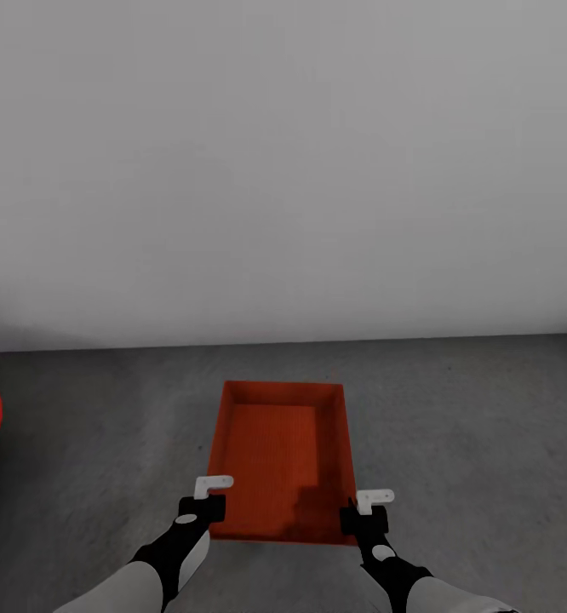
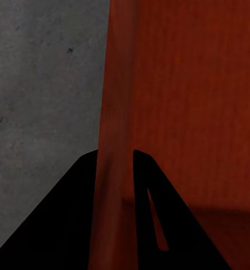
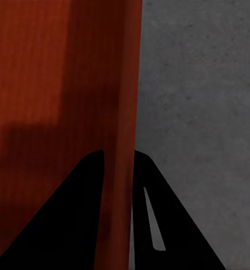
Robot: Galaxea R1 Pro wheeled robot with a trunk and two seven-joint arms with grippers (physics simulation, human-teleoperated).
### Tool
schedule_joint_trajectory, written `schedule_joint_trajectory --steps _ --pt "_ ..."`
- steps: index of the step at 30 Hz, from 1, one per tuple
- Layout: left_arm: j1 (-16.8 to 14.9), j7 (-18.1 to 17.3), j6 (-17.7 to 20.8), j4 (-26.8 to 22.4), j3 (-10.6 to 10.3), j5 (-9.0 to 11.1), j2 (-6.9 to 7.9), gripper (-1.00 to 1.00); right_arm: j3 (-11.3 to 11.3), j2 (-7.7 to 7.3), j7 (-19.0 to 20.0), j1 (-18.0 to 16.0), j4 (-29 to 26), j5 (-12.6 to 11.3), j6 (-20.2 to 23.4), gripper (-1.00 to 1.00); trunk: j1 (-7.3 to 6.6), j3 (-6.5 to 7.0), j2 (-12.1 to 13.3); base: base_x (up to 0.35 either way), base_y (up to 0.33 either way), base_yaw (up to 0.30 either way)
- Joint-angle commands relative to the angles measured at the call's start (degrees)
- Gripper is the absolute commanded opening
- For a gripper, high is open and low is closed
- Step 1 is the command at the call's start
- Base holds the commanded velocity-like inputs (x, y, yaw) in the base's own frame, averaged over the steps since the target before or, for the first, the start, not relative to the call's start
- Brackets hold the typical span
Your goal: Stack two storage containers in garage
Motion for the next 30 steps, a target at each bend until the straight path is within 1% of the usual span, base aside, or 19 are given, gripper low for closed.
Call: schedule_joint_trajectory --steps 1,13,20,30 --pt "-0.1 0.4 -0.1 0.0 0.9 -0.2 -0.07 -1.00 -0.3 0.00 -0.3 0.0 0.1 -1.4 -0.4 -1.00 0.01 -0.05 0.0 0.000 0.000 0.000" --pt "0.0 0.4 -0.1 0.0 0.9 -0.2 -0.08 -1.00 -0.3 0.00 -0.3 0.0 0.1 -1.4 -0.4 -1.00 0.01 -0.05 0.0 0.000 -0.002 0.000" --pt "0.0 0.4 -0.1 0.0 0.9 -0.2 -0.07 -1.00 -0.3 0.00 -0.3 0.0 0.1 -1.4 -0.4 -1.00 0.01 -0.05 0.0 0.000 -0.128 0.000" --pt "0.0 0.4 -0.1 0.0 0.9 -0.2 -0.07 -1.00 -0.3 0.00 -0.3 0.0 0.1 -1.4 -0.4 -1.00 0.01 -0.05 0.0 0.000 -0.016 0.000"
